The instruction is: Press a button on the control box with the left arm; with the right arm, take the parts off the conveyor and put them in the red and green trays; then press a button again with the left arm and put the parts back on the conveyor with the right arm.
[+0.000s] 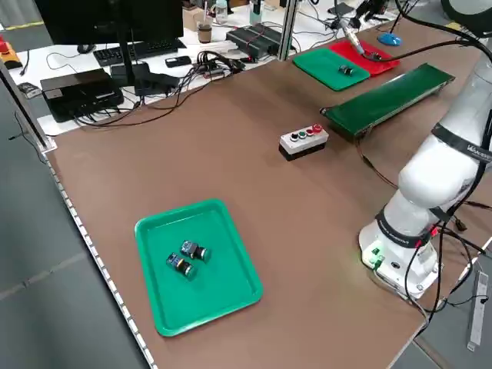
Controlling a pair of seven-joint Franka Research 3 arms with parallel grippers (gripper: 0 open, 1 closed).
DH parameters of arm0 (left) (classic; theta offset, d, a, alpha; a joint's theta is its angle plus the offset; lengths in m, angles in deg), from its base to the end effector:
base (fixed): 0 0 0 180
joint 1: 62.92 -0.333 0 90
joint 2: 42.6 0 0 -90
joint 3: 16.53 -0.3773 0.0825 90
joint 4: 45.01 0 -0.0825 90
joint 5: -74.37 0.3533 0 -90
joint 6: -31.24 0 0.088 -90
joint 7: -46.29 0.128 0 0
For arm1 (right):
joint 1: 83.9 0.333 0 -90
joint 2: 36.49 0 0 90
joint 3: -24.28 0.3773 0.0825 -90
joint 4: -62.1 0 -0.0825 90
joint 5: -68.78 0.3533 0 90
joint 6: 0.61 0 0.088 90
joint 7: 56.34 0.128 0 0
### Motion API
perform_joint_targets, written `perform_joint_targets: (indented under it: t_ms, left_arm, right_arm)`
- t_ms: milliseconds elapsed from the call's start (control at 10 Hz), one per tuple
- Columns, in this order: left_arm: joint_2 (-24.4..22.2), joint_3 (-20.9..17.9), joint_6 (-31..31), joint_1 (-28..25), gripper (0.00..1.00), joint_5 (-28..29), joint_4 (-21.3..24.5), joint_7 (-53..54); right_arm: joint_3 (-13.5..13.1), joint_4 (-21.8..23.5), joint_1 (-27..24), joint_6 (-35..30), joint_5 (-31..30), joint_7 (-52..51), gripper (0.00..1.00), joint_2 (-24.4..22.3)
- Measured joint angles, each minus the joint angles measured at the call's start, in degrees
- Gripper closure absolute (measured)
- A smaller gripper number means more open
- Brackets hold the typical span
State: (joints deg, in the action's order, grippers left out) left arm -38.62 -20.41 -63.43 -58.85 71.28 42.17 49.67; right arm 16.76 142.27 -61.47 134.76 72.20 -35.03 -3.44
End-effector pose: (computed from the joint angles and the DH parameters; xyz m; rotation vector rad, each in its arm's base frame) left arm 0.5590 -0.0100 0.6569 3.0912 -0.0926 0.0971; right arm 0.7286 0.2215 0.4580 -2.9778 0.1650 -0.5700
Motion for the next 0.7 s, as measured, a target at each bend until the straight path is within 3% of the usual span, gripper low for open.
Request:
perform_joint_targets:
  t_ms: [300, 700]
  left_arm:
    - [0.05, 0.01, 0.00, 0.03, 0.00, 0.00, -0.08, 0.00]
    - [0.06, -0.10, 0.00, -0.37, 0.00, 0.00, -0.17, 0.00]
  right_arm:
    - [0.02, -0.19, -5.07, -14.29, 0.00, -2.31, 0.00, -11.33]
    - [0.20, 0.03, -9.30, -32.69, 0.16, -8.43, 0.00, -22.98]
